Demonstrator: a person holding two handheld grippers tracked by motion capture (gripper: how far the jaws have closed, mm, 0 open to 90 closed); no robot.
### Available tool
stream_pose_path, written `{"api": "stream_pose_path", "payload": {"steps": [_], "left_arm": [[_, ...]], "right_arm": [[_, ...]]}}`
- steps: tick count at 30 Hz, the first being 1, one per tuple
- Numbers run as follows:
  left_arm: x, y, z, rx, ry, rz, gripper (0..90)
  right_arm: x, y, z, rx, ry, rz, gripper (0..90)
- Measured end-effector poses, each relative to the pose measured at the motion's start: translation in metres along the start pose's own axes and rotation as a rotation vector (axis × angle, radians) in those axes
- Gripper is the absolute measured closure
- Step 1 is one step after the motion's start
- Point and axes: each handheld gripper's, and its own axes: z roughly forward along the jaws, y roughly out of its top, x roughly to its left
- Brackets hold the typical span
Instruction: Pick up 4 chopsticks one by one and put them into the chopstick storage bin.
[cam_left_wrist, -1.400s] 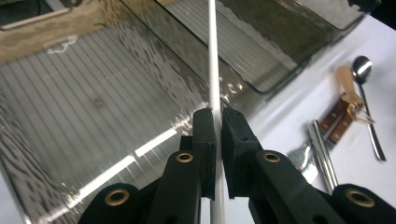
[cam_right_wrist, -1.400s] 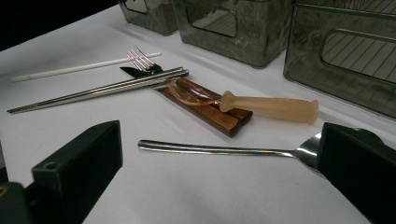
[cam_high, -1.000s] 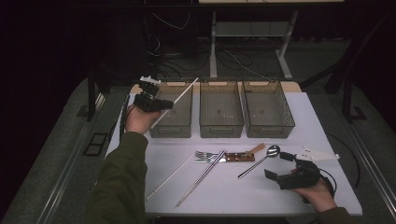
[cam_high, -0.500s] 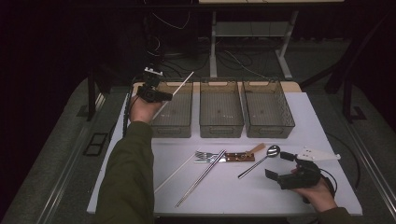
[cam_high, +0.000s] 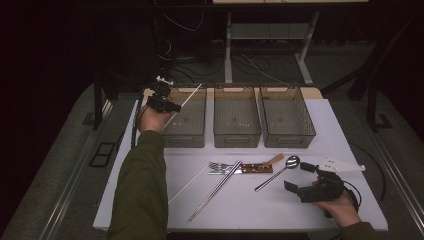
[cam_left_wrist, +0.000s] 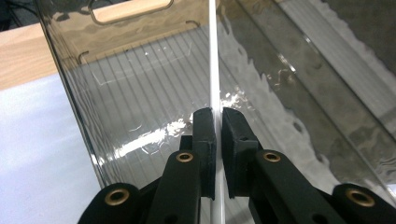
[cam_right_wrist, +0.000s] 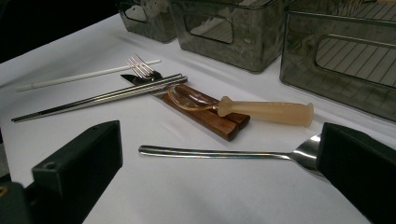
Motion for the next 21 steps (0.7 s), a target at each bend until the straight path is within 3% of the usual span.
{"api": "stream_pose_path", "payload": {"steps": [7, 21], "left_arm": [[-0.001, -0.003, 0.009, 0.041, 0.017, 0.013, 84.2], [-0.002, -0.01, 0.025, 0.113, 0.009, 0.05, 83.8]], "right_arm": [[0.0, 0.0, 0.0, -0.001, 0.001, 0.0, 1.0], [-0.001, 0.0, 0.0, -0.003, 0.002, -0.001, 1.0]]}}
